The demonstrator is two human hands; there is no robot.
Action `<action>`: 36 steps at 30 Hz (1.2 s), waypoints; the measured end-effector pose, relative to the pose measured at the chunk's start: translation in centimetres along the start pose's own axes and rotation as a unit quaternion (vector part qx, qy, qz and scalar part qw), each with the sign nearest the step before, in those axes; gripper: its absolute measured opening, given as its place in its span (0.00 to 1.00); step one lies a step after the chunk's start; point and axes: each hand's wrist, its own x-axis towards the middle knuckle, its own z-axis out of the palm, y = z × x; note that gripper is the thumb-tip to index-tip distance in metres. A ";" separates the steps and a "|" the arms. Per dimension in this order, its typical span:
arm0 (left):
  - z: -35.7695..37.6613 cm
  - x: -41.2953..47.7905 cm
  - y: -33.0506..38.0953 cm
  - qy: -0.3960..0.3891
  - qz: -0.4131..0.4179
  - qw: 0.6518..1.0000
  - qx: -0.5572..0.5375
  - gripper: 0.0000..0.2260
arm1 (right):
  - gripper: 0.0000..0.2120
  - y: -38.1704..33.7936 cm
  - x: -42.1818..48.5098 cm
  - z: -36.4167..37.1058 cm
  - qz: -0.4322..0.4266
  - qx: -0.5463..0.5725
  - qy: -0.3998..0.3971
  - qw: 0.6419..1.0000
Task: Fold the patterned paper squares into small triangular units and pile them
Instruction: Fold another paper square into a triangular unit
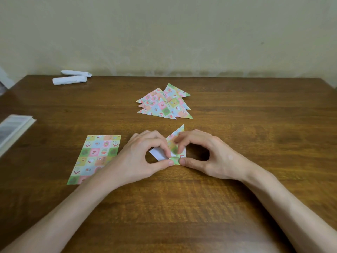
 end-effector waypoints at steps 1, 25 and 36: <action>0.0 0.0 0.0 -0.001 0.001 1.000 -0.002 0.06 | 0.08 0.1 0.0 0.0 -0.001 -0.002 -0.001 1.000; 0.5 0.1 -0.2 0.029 -0.014 0.999 0.031 0.06 | 0.03 0.3 -0.1 -0.1 0.007 0.021 0.005 1.000; 0.4 0.0 -0.2 0.016 -0.023 0.999 0.015 0.07 | 0.03 0.2 -0.2 -0.1 0.005 0.024 0.005 1.000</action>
